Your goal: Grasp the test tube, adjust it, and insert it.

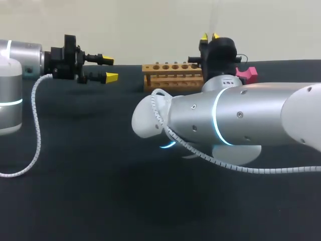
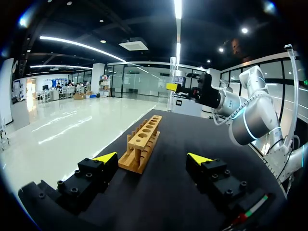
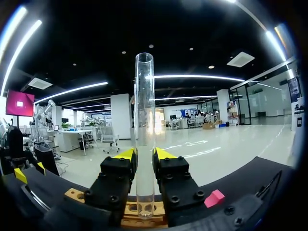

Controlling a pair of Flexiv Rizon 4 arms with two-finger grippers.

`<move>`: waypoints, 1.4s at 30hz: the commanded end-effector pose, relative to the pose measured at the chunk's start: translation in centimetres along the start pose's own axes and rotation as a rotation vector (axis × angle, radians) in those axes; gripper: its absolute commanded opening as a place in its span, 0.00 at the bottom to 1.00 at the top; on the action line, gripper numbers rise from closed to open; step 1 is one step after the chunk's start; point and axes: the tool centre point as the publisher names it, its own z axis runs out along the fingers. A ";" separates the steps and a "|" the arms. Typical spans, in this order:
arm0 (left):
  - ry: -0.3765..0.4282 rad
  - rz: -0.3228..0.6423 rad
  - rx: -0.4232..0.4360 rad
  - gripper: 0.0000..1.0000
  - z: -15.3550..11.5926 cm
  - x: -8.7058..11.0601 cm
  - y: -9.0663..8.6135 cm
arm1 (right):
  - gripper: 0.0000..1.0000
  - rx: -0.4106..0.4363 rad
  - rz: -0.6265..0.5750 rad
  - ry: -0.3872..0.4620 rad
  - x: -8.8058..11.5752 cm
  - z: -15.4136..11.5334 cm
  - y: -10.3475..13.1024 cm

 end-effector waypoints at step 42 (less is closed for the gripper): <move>-0.004 0.003 -0.003 1.00 0.0 0.1 -0.1 | 0.00 -0.074 0.046 0.022 4.0 4.4 1.8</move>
